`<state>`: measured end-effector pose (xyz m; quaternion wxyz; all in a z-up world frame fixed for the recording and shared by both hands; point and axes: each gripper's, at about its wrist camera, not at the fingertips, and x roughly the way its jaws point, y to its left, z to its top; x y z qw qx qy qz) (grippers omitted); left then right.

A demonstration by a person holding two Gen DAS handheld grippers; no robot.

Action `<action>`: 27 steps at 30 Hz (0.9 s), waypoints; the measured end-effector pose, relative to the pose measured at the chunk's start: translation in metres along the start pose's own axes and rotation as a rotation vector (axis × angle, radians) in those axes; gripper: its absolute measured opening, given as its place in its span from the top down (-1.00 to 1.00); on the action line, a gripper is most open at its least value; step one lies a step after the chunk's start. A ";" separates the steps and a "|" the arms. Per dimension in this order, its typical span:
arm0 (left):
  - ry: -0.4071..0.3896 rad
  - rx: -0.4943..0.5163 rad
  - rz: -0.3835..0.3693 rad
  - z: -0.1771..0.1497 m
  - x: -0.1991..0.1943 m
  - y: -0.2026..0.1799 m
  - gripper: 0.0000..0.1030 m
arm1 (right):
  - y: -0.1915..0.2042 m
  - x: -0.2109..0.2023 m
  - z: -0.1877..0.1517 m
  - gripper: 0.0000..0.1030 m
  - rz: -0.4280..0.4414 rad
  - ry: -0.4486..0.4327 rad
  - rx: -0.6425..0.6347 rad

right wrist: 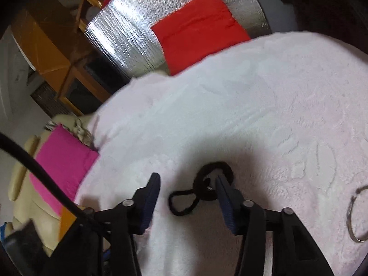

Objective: Organize jewelry
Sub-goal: 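Grasp the black hair tie with the right tool while the left tool holds the bracelet, then carry the clear-and-pink bracelet and black hair tie over the orange box with both tools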

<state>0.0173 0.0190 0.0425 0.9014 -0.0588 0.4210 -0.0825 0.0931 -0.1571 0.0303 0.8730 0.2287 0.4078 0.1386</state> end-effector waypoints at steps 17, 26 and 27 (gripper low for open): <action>-0.024 -0.043 -0.029 -0.003 -0.020 0.009 0.85 | -0.043 -0.048 -0.006 0.84 0.123 0.027 0.174; -0.093 -0.045 -0.067 -0.014 -0.054 0.003 0.85 | -0.005 -0.054 -0.016 0.84 0.214 0.051 0.085; -0.108 -0.044 -0.067 -0.015 -0.060 0.002 0.85 | -0.001 -0.053 -0.018 0.84 0.220 0.053 0.075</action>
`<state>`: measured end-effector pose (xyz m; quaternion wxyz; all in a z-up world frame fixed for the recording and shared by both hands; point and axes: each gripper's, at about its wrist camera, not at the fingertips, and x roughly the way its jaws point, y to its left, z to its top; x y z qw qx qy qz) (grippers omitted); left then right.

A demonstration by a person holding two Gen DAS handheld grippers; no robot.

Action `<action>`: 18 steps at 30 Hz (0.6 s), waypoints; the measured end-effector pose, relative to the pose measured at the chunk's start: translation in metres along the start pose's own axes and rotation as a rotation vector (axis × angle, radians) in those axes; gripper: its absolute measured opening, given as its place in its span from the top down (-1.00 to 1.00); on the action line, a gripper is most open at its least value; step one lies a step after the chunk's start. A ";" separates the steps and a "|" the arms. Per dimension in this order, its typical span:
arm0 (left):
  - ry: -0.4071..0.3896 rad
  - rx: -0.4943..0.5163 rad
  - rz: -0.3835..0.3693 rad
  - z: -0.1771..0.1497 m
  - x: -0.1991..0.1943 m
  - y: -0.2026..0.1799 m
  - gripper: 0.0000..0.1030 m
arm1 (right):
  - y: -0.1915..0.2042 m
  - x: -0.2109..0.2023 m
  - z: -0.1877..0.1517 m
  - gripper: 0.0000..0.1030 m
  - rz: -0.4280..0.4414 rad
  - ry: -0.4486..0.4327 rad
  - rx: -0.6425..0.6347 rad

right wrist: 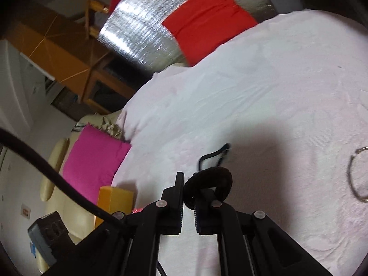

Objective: Organize jewelry
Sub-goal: 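Carry the clear-and-pink bracelet and black hair tie over the orange box with both tools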

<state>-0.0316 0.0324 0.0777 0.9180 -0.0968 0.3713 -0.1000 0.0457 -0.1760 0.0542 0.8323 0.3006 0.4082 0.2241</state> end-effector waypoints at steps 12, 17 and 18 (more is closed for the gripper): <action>-0.093 -0.044 0.078 -0.003 -0.040 0.007 0.85 | 0.033 0.014 -0.026 0.84 0.063 0.042 -0.063; -0.133 -0.045 0.142 -0.005 -0.058 0.014 0.85 | 0.051 0.016 -0.035 0.84 0.100 0.041 -0.079; -0.148 -0.042 0.163 -0.005 -0.063 0.015 0.85 | 0.055 0.016 -0.037 0.84 0.104 0.043 -0.082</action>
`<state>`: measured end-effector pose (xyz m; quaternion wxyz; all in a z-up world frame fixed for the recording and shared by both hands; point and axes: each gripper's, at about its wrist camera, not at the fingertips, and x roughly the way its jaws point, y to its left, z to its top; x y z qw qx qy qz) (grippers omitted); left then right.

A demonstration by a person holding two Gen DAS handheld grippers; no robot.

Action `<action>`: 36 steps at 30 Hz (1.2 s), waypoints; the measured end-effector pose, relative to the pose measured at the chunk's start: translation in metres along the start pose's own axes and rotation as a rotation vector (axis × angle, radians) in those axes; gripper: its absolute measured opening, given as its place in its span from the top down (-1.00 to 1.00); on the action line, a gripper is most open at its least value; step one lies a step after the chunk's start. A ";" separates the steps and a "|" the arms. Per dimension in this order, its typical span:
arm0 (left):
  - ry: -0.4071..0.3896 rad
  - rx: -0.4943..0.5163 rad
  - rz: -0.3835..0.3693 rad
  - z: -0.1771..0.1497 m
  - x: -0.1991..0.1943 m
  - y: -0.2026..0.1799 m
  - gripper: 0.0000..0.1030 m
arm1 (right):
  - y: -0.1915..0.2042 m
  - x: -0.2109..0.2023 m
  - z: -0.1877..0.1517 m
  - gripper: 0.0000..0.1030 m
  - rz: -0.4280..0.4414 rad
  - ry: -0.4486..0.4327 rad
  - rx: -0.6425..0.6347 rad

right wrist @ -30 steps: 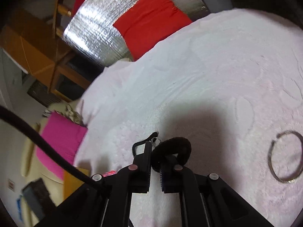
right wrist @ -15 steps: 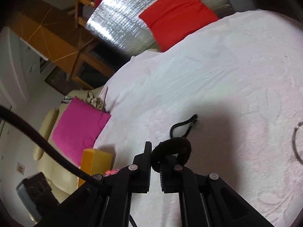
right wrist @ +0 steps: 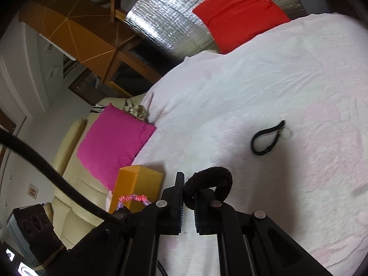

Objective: Organize jewelry
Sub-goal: 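Carry the clear-and-pink bracelet and black hair tie over the orange box with both tools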

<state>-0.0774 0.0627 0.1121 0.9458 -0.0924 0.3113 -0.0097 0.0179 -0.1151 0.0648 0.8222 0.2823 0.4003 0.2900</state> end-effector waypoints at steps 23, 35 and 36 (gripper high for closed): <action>-0.110 0.007 0.214 0.006 -0.041 0.047 0.85 | 0.062 0.034 -0.025 0.84 0.097 0.032 -0.089; -0.099 -0.032 0.294 0.002 -0.050 0.067 0.85 | 0.076 0.042 -0.031 0.84 0.123 0.047 -0.109; -0.103 -0.036 0.307 0.002 -0.052 0.069 0.85 | 0.079 0.043 -0.032 0.84 0.131 0.049 -0.109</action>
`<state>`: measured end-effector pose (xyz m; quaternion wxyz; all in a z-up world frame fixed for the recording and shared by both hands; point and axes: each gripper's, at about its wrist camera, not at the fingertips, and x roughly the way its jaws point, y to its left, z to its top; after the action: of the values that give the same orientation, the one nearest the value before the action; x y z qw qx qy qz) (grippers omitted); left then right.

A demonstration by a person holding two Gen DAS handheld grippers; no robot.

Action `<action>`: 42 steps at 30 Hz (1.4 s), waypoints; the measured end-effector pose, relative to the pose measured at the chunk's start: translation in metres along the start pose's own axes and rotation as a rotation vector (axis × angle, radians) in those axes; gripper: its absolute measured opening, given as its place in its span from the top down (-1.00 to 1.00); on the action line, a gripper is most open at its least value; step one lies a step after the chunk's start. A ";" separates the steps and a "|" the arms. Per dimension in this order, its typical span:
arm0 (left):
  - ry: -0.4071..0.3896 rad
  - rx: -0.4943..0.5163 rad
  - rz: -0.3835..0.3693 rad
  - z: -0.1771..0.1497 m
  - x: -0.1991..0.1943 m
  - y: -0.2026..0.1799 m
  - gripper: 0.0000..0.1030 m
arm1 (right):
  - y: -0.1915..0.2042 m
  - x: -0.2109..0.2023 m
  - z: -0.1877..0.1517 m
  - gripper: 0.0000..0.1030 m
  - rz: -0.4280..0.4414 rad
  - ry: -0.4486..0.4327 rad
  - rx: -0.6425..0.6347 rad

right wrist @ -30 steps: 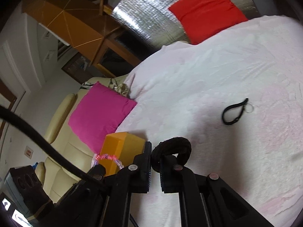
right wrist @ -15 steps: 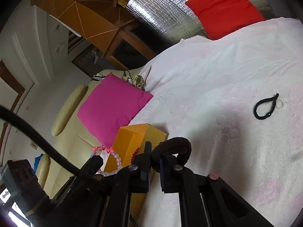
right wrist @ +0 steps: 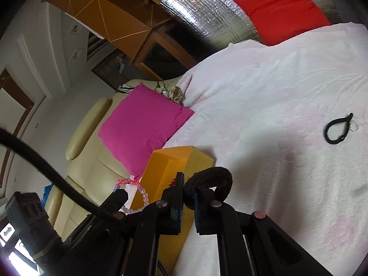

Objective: Organize jewelry
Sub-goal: 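Carry the clear-and-pink bracelet and black hair tie over the orange box with both tools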

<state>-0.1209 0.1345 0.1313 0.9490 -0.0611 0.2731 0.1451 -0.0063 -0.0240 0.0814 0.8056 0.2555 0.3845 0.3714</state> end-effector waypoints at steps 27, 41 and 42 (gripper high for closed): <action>0.172 -0.042 0.286 -0.073 -0.041 0.115 0.85 | 0.100 0.072 -0.098 0.84 0.159 0.270 -0.179; 0.194 -0.019 0.327 -0.079 -0.029 0.115 0.85 | 0.096 0.086 -0.097 0.84 0.122 0.309 -0.211; 0.195 -0.019 0.329 -0.079 -0.029 0.115 0.85 | 0.096 0.087 -0.098 0.83 0.121 0.311 -0.210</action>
<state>-0.2189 0.2213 0.0759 0.8809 -0.0385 0.3687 0.2941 -0.0864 0.1146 0.0548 0.7347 0.1322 0.4476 0.4925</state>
